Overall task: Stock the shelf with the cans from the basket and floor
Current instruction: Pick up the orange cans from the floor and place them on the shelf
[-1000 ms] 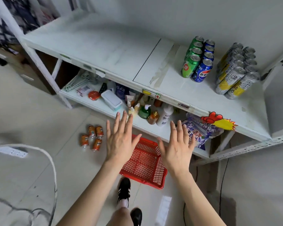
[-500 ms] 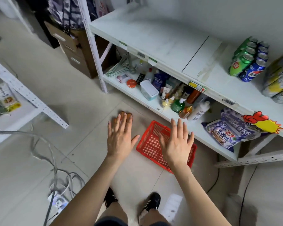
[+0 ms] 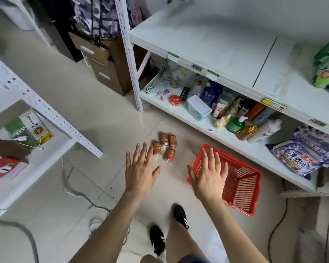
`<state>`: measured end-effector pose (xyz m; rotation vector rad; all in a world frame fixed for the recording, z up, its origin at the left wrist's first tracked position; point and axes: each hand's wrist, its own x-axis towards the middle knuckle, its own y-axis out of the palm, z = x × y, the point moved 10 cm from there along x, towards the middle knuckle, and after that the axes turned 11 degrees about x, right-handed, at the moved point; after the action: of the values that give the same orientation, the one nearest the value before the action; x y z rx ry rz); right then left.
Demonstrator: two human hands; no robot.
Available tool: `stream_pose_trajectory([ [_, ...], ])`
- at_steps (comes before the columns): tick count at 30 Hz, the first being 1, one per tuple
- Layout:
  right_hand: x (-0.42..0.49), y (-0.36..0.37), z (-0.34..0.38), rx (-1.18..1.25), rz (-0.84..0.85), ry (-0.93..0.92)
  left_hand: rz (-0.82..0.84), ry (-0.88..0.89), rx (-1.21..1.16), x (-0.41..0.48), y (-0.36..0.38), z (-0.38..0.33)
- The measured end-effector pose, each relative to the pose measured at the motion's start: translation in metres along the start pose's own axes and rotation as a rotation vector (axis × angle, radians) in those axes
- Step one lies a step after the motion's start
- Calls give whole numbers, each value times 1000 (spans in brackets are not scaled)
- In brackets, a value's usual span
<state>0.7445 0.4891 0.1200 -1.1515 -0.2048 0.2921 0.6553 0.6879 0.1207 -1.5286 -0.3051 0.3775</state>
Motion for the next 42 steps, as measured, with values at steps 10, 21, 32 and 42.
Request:
stream_pose_trajectory([
  [10, 72, 51, 17, -15, 4, 111, 57, 120, 37, 101, 36, 19],
  [21, 164, 138, 20, -25, 98, 236, 95, 256, 44, 234, 86, 39],
  [32, 231, 253, -26, 29, 82, 449, 202, 518, 90, 346, 229, 7],
  [42, 292, 454, -125, 81, 151, 482, 262, 487, 54, 414, 443, -18],
])
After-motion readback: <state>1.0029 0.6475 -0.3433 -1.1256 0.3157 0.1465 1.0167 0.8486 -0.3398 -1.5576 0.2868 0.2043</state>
